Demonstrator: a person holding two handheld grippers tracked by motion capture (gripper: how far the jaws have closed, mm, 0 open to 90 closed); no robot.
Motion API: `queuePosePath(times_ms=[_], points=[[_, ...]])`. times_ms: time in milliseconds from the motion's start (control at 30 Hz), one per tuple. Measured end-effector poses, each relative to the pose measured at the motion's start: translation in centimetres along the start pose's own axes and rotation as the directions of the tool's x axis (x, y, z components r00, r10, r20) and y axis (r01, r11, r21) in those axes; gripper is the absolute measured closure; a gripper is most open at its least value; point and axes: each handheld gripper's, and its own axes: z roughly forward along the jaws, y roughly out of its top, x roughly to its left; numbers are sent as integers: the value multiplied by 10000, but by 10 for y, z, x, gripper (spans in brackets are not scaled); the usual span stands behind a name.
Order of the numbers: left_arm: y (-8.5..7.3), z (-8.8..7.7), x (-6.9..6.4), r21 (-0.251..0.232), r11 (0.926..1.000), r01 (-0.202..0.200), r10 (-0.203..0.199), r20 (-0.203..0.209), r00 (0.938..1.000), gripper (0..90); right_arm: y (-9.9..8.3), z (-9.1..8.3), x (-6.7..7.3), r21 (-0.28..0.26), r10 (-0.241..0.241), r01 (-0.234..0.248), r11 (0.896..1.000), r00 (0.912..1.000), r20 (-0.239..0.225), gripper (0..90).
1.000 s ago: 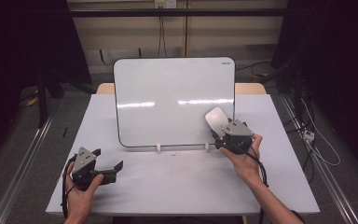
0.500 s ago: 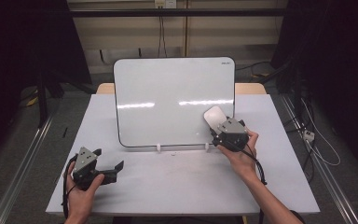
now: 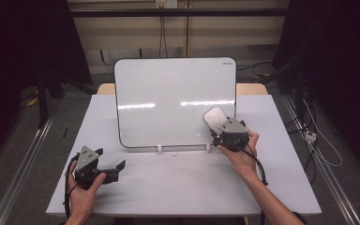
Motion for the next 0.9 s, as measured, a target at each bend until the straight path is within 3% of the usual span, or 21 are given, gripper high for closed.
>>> queuePosePath(times_ms=[400,767,900], points=[[-2,-3,1,-67,10000,-66,67,81,9999,53,1,-1,-3,115,289,-287,9995,9993,-216,279],[-1,-1,-2,0,9999,-111,111,125,9999,53,2,0,-8,138,1003,-995,9949,9916,-812,121],[-1,0,-2,7,10000,-96,96,125,9999,53,4,-3,-11,29,1185,-1188,9929,9882,-968,104]])
